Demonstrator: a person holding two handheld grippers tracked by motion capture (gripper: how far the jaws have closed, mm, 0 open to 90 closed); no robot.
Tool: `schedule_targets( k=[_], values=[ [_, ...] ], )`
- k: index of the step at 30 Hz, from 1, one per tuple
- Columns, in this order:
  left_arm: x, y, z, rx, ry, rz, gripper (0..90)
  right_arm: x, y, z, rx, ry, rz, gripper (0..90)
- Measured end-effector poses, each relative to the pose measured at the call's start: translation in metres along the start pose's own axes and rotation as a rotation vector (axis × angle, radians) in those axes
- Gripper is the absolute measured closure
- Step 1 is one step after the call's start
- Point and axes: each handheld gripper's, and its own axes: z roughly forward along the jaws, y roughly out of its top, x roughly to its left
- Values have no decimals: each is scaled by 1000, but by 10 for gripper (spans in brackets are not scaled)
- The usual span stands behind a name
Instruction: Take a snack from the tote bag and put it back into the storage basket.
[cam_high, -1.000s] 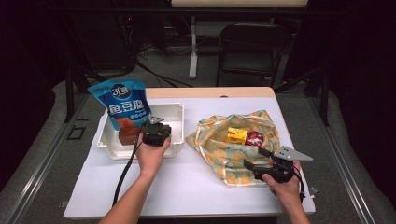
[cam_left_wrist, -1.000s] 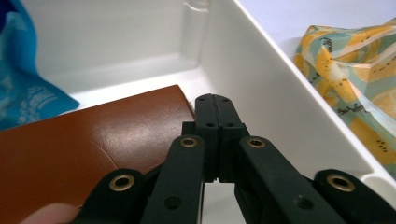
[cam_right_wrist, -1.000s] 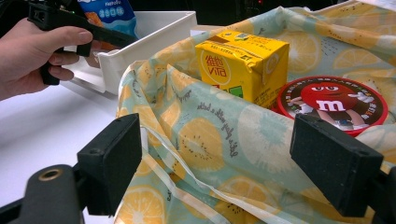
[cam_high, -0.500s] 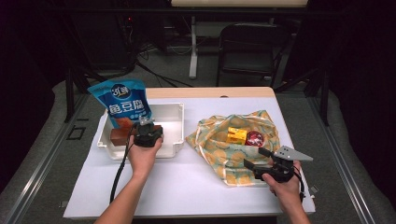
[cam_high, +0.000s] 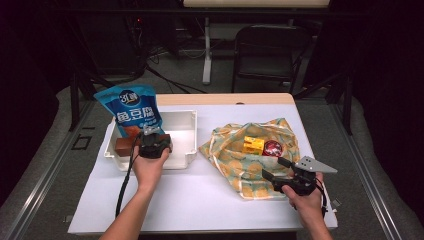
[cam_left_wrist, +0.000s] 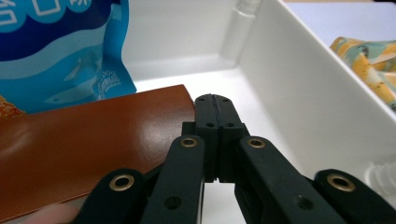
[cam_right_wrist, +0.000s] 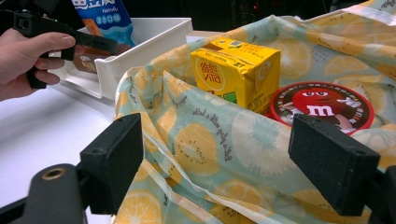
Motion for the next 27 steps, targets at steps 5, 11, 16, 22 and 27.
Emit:
schedule_targets(
  k=[5, 11, 16, 22, 27],
  values=[
    [-5, 2, -11, -50, -40, 2, 836, 0, 1, 0, -5, -8, 10, 188],
    [-9, 2, -34, -122, -77, -22, 640, 4, 2, 0, -12, -29, 16, 205],
    [-8, -6, -52, -157, -81, -19, 458, 5, 6, -1, -16, -58, 45, 220],
    [-9, -22, -66, -145, -96, 11, 292, 6, 11, 0, -25, -108, 74, 224],
    [-13, -31, -77, -140, -106, 43, 147, 11, 17, 5, -17, -153, 86, 217]
  ],
)
